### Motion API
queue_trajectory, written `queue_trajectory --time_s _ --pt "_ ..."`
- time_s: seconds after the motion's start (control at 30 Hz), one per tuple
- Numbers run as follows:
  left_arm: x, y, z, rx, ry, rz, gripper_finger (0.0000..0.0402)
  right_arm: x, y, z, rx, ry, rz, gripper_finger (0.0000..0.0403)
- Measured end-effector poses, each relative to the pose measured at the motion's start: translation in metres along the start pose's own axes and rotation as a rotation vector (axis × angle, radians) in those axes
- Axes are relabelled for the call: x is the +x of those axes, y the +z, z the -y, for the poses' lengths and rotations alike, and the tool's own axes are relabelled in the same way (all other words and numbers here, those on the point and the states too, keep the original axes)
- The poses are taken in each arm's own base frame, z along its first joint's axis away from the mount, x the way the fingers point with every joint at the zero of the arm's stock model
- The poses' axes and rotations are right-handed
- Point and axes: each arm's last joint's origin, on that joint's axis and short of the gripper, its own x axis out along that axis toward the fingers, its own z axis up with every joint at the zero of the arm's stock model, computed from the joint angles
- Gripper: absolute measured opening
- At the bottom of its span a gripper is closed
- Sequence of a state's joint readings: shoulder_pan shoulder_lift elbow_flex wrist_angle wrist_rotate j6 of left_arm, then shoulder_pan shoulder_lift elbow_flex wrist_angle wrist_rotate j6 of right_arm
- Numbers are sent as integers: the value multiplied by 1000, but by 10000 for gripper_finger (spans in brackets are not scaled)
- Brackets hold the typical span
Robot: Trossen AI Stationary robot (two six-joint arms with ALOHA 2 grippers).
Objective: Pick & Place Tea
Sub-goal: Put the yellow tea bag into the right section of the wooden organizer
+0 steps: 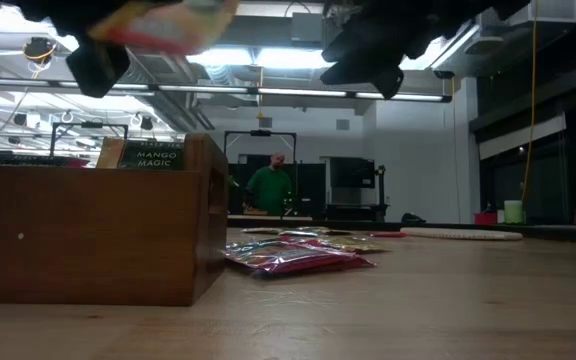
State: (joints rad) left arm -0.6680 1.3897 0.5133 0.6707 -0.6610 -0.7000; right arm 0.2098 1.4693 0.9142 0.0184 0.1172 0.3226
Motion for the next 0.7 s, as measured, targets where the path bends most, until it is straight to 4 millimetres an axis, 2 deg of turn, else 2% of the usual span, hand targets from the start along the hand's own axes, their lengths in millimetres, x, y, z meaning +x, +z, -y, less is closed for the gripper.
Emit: queue_trajectory --time_s 0.1,0.33,0.53,0.7 --pt "3 -15 4 -24 -21 -5 2 -1 -4 -10 20 -16 4 157" --pt "2 -47 2 -58 61 -19 3 -6 -12 -31 54 -95 47 157" --pt "3 -60 -1 -35 74 -50 2 -10 -17 -44 106 -144 87 157" --pt "6 -64 -4 -22 87 -60 11 -5 -26 -51 146 -206 110 157"
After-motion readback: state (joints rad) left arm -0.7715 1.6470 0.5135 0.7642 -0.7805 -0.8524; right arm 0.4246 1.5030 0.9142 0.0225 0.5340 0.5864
